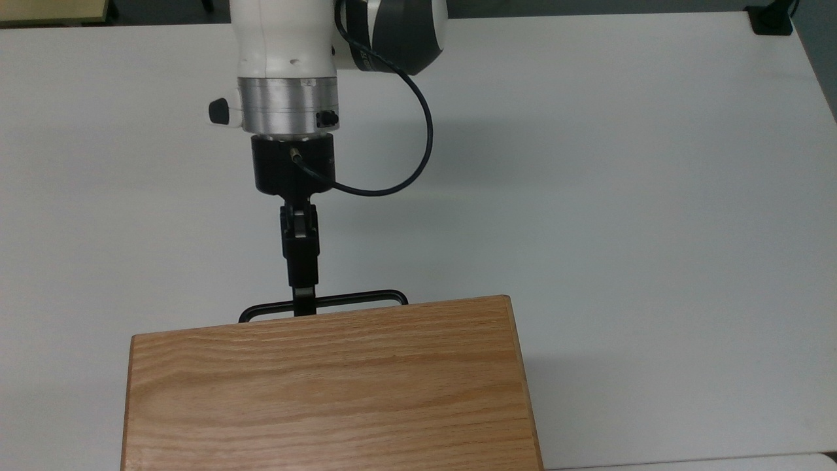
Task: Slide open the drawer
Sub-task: 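Pull the handle away from the cabinet, sliding the drawer out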
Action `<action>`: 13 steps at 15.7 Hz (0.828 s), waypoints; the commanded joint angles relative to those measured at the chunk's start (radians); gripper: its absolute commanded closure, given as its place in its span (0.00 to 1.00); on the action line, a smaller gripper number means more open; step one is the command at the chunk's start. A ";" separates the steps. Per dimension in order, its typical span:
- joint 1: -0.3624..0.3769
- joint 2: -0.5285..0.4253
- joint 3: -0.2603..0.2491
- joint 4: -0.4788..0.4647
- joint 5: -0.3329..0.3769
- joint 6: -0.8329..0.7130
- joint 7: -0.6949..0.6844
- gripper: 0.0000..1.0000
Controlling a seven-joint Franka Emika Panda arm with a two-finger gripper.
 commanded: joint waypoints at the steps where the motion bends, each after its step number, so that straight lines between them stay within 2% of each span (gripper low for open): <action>1: 0.026 0.028 -0.005 0.035 0.025 -0.004 -0.032 0.82; 3: 0.024 0.007 -0.005 0.026 0.026 -0.008 -0.034 0.99; 6: 0.024 -0.050 -0.003 -0.020 0.026 -0.012 -0.034 1.00; 9: 0.023 -0.185 0.021 -0.186 0.026 -0.017 -0.075 1.00; 13: 0.024 -0.314 0.024 -0.333 0.029 -0.056 -0.121 1.00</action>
